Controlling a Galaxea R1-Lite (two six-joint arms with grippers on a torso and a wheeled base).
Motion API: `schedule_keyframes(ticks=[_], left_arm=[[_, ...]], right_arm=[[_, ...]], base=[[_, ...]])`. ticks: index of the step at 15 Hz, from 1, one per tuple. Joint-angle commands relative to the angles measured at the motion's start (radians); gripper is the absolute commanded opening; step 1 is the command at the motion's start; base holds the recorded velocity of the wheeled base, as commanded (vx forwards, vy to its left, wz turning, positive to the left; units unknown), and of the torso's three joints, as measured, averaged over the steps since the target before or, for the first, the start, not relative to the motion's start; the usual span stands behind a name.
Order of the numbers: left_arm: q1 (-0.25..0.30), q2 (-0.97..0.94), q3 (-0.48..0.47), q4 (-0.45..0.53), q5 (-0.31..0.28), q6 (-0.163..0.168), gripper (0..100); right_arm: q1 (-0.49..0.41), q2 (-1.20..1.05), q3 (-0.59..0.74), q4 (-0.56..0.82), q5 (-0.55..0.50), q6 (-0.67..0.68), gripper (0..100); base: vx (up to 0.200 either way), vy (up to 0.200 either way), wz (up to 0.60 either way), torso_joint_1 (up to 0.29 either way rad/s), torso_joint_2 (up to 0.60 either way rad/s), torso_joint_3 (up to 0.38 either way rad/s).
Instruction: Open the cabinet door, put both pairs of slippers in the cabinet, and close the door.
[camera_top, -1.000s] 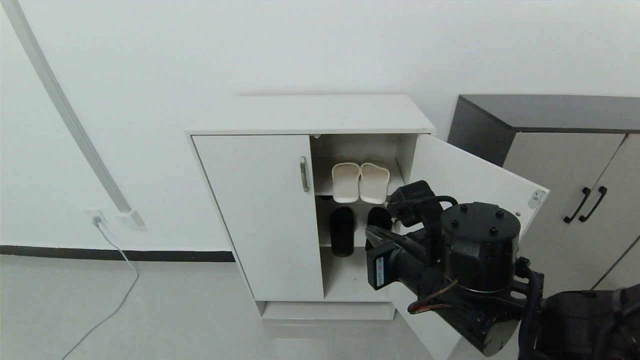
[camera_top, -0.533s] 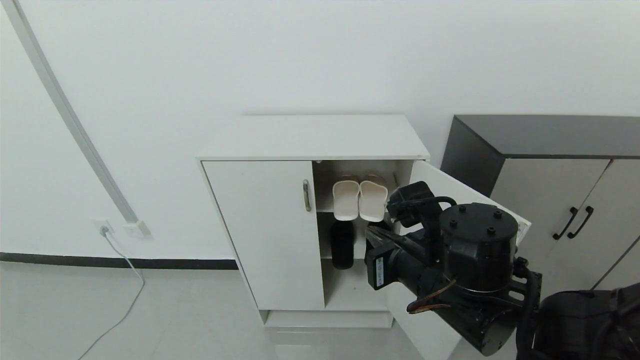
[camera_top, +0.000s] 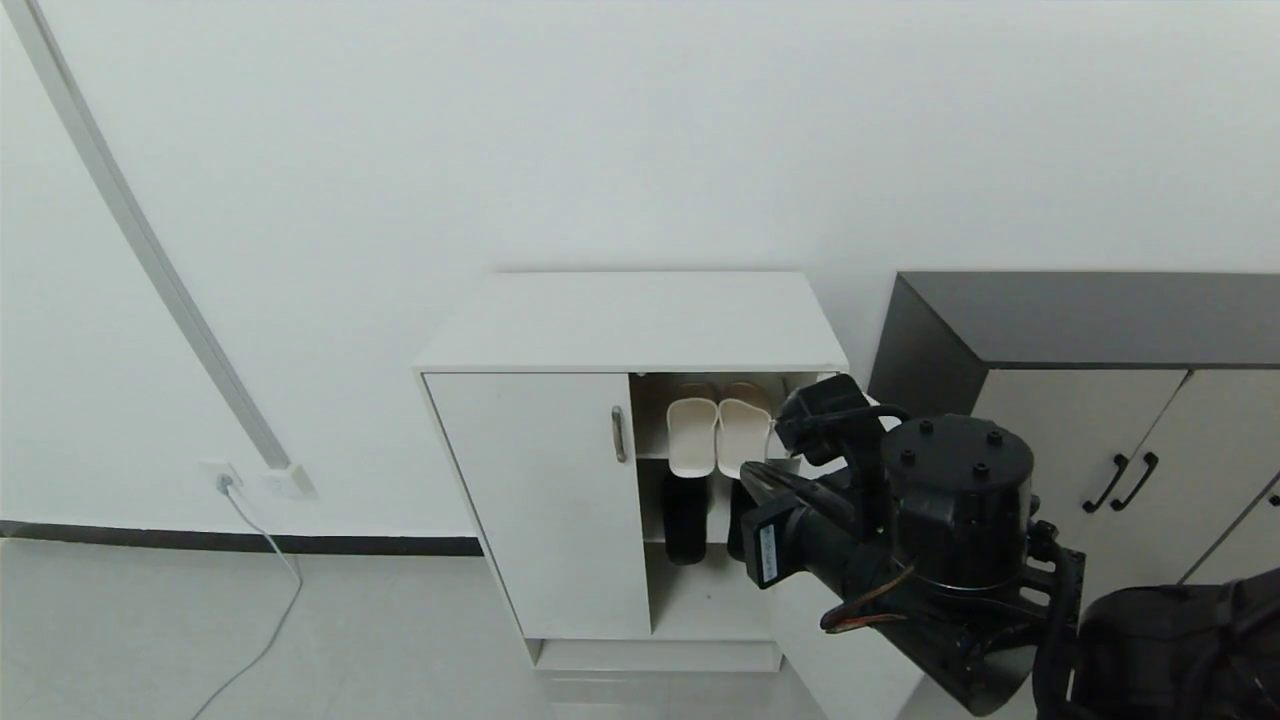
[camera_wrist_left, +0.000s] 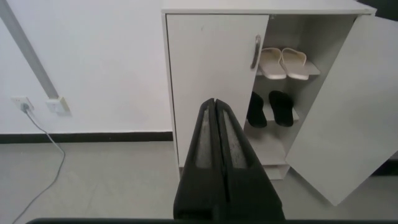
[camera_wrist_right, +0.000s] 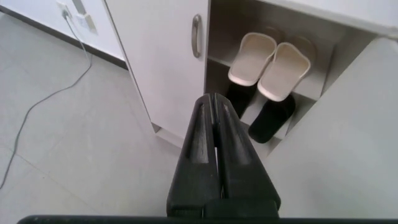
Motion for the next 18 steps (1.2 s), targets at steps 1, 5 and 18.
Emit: schedule_keyframes(ticks=[1,5,18], left_arm=[[0.000,0.001,0.000,0.000,0.000,0.000,0],[0.000,0.001,0.000,0.000,0.000,0.000,0],[0.000,0.001,0.000,0.000,0.000,0.000,0]], right_arm=[[0.001,0.001,0.005,-0.001,0.001,0.000,0],[0.001,0.009,0.007,-0.001,0.003,0.000,0],[-0.053,0.037,0.004,-0.014,0.016,-0.017,0]], base=[[0.000,0.000,0.00,0.271,-0.61,-0.344],[0.000,0.000,0.00,0.112,-0.26,-0.137],[0.000,0.000,-0.32,0.003,0.00,0.000]])
